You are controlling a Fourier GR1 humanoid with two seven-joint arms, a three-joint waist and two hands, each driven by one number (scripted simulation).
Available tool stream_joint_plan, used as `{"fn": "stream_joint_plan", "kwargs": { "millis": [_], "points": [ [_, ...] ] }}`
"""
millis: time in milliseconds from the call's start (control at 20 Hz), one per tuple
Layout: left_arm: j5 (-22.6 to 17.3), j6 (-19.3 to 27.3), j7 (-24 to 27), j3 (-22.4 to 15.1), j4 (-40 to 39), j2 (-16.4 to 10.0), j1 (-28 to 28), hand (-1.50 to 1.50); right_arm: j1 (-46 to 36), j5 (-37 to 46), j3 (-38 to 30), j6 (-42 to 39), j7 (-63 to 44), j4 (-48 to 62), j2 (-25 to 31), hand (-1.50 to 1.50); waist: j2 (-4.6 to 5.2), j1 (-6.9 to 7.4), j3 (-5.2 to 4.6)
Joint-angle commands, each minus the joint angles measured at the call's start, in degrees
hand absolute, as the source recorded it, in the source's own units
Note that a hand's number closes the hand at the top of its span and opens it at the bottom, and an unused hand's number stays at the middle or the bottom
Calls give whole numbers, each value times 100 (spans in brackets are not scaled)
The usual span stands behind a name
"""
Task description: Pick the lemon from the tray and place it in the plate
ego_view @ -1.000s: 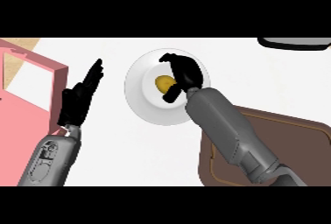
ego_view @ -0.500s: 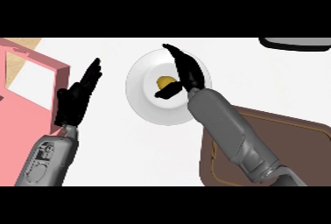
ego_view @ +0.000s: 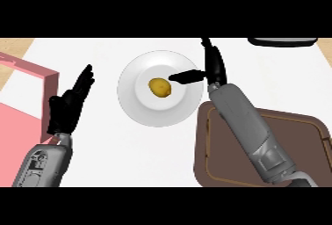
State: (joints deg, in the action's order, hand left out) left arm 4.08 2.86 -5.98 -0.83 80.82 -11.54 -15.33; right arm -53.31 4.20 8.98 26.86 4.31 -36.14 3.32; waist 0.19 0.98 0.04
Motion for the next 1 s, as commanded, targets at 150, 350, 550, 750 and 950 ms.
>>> {"fn": "stream_joint_plan", "kwargs": {
  "millis": [150,350,550,750,950],
  "points": [
    [45,21,230,168,-28,-39,175,0,774,-433,-518,-946,263,-713,945,-150,-29,-123,-3],
    [74,-69,73,134,193,-52,214,0,1100,-569,-695,-1619,304,-1027,1427,-150,-29,-110,-3],
    [-54,-214,-182,200,503,-69,361,0,1108,-522,-922,-2010,658,-629,1719,-150,-22,-60,-2],
    [4,-197,-130,263,450,13,382,0,1370,-499,-1076,-2055,778,-835,1666,-150,-24,-80,-3],
    [137,-248,133,191,105,69,192,0,1100,-453,-1405,-2313,1602,425,1831,-150,-1,-31,-1]
  ]
}}
